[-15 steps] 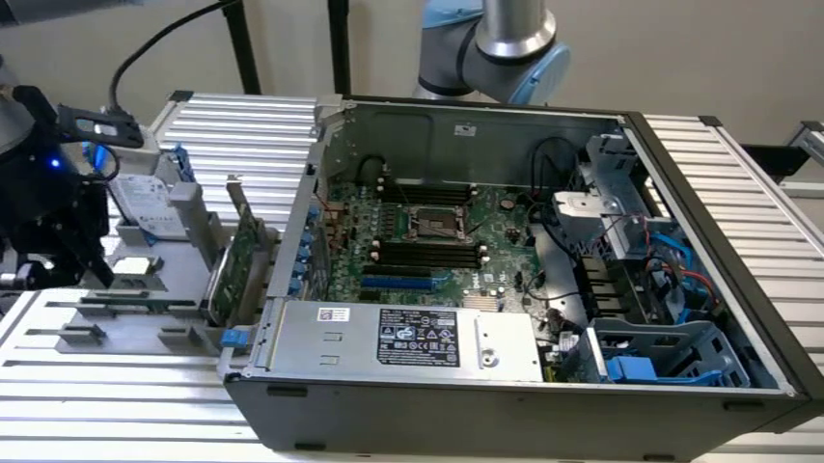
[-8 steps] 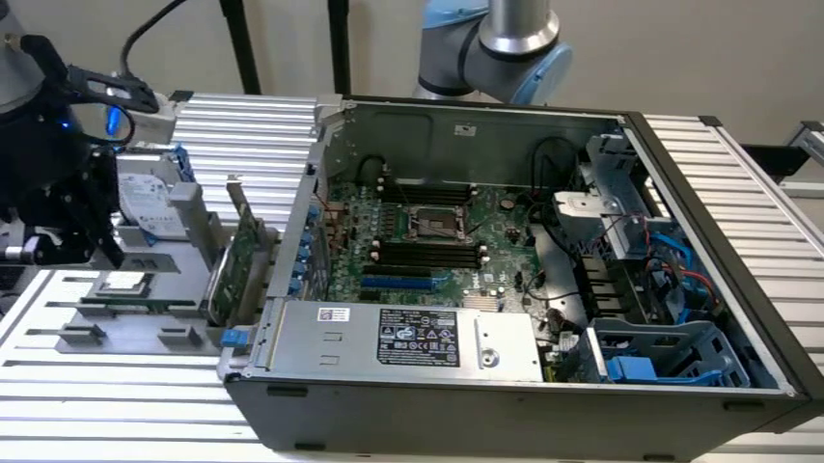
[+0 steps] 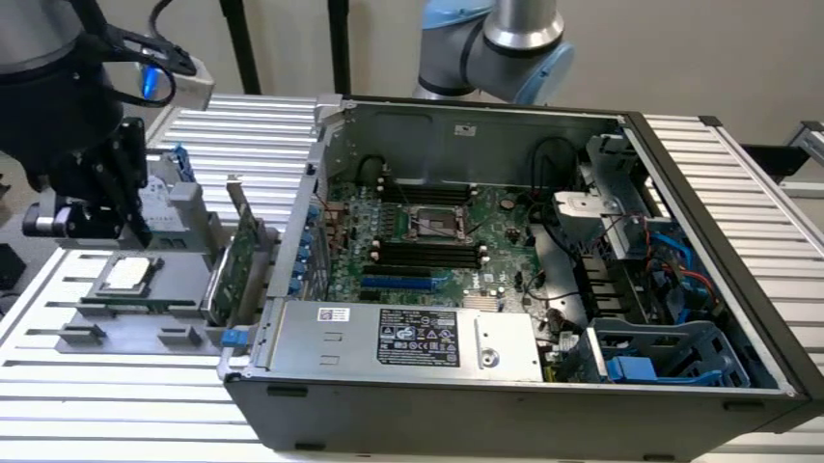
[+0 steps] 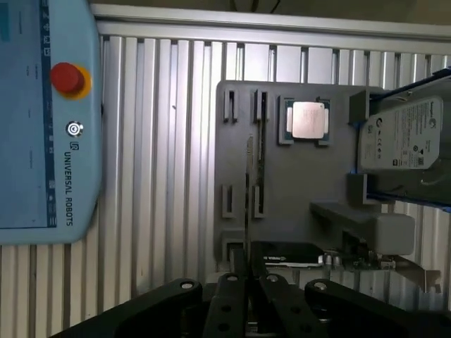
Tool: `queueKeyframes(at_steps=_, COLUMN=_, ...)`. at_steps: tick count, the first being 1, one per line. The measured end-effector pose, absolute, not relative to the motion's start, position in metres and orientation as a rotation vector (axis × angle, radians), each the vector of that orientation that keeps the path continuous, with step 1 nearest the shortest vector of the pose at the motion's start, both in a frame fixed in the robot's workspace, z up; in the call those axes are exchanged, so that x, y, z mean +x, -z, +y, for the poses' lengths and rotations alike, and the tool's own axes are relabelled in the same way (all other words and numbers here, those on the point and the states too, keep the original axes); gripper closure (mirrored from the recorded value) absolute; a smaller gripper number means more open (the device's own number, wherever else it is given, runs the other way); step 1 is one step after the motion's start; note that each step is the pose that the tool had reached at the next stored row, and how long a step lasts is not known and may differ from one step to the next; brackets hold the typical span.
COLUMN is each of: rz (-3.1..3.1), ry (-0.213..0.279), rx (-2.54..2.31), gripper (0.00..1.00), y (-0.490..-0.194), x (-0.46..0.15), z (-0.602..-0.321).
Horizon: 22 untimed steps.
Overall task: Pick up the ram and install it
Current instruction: 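Pick up the ram and move it above insertion slot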
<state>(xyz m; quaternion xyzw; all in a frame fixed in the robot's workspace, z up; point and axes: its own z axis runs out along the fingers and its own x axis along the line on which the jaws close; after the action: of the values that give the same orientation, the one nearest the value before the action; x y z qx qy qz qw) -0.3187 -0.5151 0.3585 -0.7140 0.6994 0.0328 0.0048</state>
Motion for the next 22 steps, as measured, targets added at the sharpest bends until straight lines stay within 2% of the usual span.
queueKeyframes(at_steps=9, rz=2.188, ry=-0.108, rx=-2.234, gripper=1.0, y=-0.377, x=-0.278, z=-0.515)
queueKeyframes(at_steps=22, rz=2.187, ry=-0.11, rx=-2.233, gripper=1.0, y=-0.383, x=-0.219, z=-0.515)
